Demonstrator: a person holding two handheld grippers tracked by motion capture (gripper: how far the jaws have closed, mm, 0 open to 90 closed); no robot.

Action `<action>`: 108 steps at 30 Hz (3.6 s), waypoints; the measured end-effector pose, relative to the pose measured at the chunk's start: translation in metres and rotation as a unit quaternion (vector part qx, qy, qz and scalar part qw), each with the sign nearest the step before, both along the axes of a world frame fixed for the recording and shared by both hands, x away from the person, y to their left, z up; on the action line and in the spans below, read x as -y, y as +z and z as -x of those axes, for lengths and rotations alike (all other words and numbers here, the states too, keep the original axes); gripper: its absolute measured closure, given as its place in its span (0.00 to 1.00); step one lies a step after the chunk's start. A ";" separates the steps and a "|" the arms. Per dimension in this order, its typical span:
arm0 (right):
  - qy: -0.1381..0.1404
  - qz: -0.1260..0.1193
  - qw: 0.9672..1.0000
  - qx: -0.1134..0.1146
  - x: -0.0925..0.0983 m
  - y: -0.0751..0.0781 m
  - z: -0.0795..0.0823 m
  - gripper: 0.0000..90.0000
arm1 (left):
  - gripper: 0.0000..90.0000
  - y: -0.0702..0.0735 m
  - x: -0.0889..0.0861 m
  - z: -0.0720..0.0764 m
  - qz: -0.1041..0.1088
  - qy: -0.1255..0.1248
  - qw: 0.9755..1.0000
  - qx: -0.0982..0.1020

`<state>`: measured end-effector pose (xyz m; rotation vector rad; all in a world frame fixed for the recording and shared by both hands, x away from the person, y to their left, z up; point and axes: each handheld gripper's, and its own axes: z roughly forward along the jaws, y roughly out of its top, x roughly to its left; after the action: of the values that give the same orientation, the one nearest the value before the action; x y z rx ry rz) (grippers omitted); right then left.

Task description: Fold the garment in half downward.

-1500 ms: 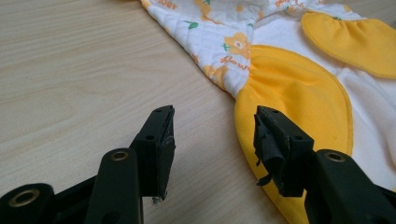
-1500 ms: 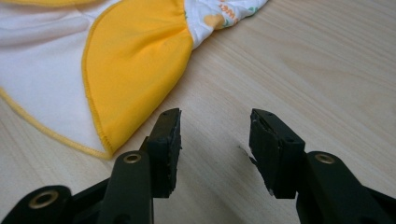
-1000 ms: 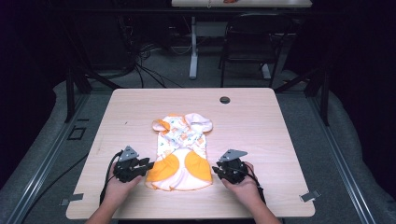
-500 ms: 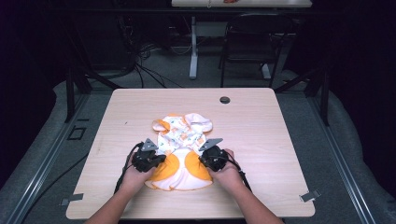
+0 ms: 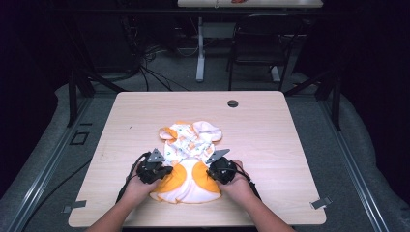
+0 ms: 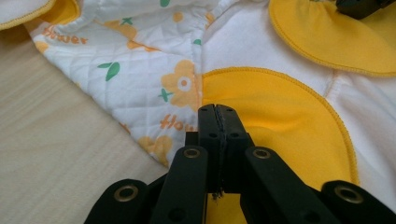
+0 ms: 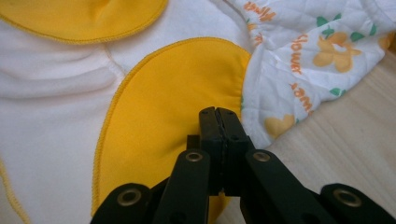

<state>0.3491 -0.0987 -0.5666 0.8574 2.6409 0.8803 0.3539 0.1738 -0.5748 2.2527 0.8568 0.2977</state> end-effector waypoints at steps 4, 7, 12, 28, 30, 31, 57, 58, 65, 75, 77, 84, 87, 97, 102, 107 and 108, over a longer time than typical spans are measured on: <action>0.007 0.000 1.000 -0.005 0.004 0.000 0.010 1.00 | 1.00 -0.002 0.001 0.011 0.017 -0.007 1.000 -0.008; 0.012 -0.003 1.000 -0.010 0.008 0.000 0.017 1.00 | 1.00 -0.002 0.002 0.018 0.018 -0.013 1.000 -0.008; 0.018 -0.004 1.000 -0.011 0.013 0.000 0.029 1.00 | 1.00 -0.002 0.004 0.027 0.026 -0.019 0.999 -0.015; 0.035 -0.011 0.999 -0.022 0.025 0.000 0.058 1.00 | 1.00 -0.002 0.010 0.054 0.030 -0.046 0.998 -0.026; 0.040 -0.007 0.999 -0.024 0.025 0.001 0.059 1.00 | 1.00 -0.002 0.010 0.055 0.029 -0.047 0.998 -0.026; 0.038 -0.010 0.999 -0.025 0.025 0.001 0.060 1.00 | 1.00 -0.002 0.010 0.056 0.027 -0.047 0.998 -0.028; -0.012 -0.020 1.000 -0.001 0.020 0.040 -0.043 0.92 | 0.90 0.046 0.023 -0.046 0.031 -0.004 0.999 -0.004; -0.016 -0.019 1.000 0.000 0.019 0.040 -0.047 0.92 | 0.89 0.046 0.022 -0.051 0.033 -0.001 0.999 -0.005; -0.039 -0.006 0.999 0.008 0.012 0.041 -0.075 0.92 | 0.88 0.045 0.025 -0.080 0.030 0.020 0.999 -0.004; -0.077 0.002 0.997 0.016 0.013 0.026 -0.097 0.93 | 0.84 0.024 0.029 -0.097 0.007 0.044 0.999 -0.006; -0.085 -0.007 0.996 0.015 0.016 0.026 -0.101 0.93 | 0.84 0.024 0.027 -0.100 0.003 0.048 0.999 -0.008; -0.104 -0.014 0.994 0.007 0.016 0.023 -0.116 0.83 | 0.77 0.021 0.026 -0.111 -0.002 0.063 0.998 0.006; -0.104 -0.015 0.995 0.004 0.012 0.017 -0.119 0.77 | 0.69 0.016 0.024 -0.114 -0.014 0.075 0.997 0.004; -0.126 -0.021 0.992 -0.025 0.011 0.005 -0.126 0.67 | 0.58 0.008 0.023 -0.119 -0.010 0.077 0.997 -0.015; -0.131 -0.043 0.989 -0.049 0.015 0.000 -0.129 0.65 | 0.58 0.003 0.024 -0.120 -0.012 0.073 0.997 -0.021; -0.111 -0.030 0.992 -0.043 0.015 0.000 -0.129 0.67 | 0.63 0.003 0.025 -0.120 -0.012 0.067 0.998 -0.018; -0.111 -0.030 0.992 -0.043 0.015 0.000 -0.129 0.67 | 0.63 0.003 0.026 -0.119 -0.010 0.065 0.998 -0.017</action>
<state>0.4783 -0.1139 -0.5663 1.2043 2.5353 0.8873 0.4731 0.1478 -0.5722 2.2312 1.0249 0.3294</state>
